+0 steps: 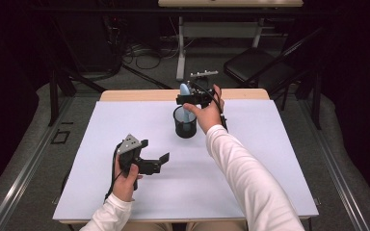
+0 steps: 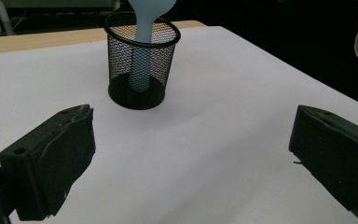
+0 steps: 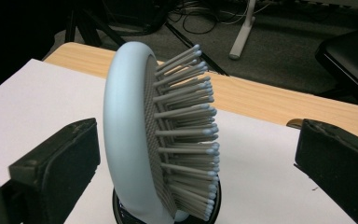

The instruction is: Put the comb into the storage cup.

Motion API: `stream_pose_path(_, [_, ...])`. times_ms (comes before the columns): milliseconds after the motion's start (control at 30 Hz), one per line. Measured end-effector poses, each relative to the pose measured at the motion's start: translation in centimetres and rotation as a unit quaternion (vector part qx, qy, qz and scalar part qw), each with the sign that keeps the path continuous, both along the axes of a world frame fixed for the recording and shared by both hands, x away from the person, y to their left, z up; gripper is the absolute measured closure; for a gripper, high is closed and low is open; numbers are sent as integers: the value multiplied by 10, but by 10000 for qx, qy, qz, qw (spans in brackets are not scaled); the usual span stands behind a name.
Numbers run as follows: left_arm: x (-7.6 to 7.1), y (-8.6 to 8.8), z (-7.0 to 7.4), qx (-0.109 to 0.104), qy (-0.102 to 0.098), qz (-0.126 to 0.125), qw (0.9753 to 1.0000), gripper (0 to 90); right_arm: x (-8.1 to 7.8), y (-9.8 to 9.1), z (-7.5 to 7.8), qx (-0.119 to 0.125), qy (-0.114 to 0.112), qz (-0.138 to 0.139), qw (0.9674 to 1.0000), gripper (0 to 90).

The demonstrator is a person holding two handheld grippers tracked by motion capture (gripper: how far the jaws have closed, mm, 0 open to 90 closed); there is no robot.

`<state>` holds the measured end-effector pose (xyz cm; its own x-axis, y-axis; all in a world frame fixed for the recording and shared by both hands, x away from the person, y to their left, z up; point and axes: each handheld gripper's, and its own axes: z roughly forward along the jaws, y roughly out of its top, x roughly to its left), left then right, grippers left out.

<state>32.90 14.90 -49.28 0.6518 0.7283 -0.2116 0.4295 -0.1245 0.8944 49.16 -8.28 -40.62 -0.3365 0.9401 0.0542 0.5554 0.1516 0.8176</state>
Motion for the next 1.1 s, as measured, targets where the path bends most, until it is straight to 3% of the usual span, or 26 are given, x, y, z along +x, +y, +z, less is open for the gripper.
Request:
stream_pose_path(567, [2, 7, 4, -70, 16, 56, 10000, 5, -13, -7, 12, -18, -88, 192, 9998, 0])
stream_pose_path(1100, [3, 18, 12, -106, 35, 87, 9999, 6, -41, -19, 23, 5, -167, 413, 9990, 0])
